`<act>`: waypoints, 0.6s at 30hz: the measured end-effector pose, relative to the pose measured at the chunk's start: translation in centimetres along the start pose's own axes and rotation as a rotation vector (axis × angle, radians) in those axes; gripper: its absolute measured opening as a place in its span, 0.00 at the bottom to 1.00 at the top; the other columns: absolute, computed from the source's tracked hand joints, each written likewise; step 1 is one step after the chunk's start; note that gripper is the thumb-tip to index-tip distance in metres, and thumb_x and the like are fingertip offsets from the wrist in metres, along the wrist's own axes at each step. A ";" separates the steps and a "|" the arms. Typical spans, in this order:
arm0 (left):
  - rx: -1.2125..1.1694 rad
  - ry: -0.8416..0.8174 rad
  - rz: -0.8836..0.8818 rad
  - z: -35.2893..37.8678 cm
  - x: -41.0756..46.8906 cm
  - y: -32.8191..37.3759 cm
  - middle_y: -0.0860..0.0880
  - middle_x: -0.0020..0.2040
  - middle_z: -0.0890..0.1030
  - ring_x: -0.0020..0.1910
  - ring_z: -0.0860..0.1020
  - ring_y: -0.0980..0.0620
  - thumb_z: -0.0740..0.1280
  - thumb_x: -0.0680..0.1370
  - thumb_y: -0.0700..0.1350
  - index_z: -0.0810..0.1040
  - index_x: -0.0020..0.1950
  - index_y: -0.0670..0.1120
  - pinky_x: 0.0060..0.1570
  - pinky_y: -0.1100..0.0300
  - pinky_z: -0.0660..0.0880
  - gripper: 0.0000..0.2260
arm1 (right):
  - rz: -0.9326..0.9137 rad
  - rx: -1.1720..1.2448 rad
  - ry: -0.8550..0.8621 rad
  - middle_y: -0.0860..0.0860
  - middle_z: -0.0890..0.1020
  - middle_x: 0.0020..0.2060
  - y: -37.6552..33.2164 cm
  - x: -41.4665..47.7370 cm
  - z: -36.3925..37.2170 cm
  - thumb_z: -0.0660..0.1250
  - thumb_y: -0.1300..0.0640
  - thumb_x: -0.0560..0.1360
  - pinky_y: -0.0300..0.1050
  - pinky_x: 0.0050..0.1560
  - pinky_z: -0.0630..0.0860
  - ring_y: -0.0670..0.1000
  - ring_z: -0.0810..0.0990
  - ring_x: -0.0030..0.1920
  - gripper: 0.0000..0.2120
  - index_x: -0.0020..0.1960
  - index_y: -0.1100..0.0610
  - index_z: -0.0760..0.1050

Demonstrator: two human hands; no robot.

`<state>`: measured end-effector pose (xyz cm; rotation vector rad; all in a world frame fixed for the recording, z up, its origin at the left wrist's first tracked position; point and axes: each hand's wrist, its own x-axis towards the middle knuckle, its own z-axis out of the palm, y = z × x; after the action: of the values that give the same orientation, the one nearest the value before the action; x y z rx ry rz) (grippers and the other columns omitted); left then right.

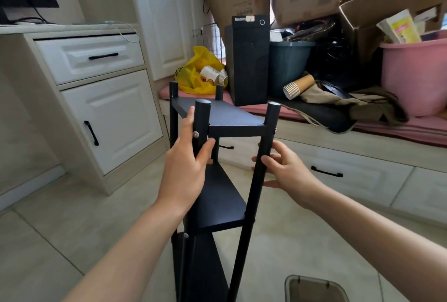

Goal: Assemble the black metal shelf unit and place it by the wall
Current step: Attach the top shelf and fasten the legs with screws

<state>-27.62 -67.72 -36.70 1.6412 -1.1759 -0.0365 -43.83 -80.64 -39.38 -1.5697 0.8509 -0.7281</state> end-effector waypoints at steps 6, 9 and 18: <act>-0.120 -0.135 -0.004 -0.5 0.2 1.1 0.62 0.51 0.81 0.46 0.85 0.56 0.65 0.83 0.43 0.69 0.70 0.57 0.55 0.51 0.81 0.17 | 0.012 0.012 0.017 0.50 0.84 0.52 0.4 -1.5 -0.8 0.58 0.61 0.83 0.57 0.54 0.82 0.50 0.83 0.55 0.14 0.67 0.49 0.69; -0.167 -0.167 -0.003 -0.6 -0.2 1.2 0.66 0.52 0.80 0.48 0.85 0.54 0.65 0.83 0.43 0.71 0.69 0.56 0.58 0.44 0.79 0.16 | 0.009 0.005 0.017 0.51 0.84 0.52 0.6 -2.5 -1.3 0.59 0.61 0.83 0.58 0.55 0.81 0.49 0.83 0.56 0.13 0.66 0.50 0.69; -0.271 -0.195 0.043 -0.4 -2.2 1.4 0.57 0.58 0.80 0.48 0.85 0.54 0.63 0.83 0.41 0.71 0.67 0.57 0.55 0.55 0.81 0.16 | -0.049 -0.038 0.030 0.50 0.83 0.54 0.3 -6.6 -3.3 0.62 0.59 0.82 0.55 0.54 0.82 0.47 0.83 0.52 0.11 0.59 0.43 0.71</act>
<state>-29.48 -65.82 -36.59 1.3954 -1.2914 -0.3216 -50.21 -76.96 -39.21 -1.6214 0.8551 -0.7765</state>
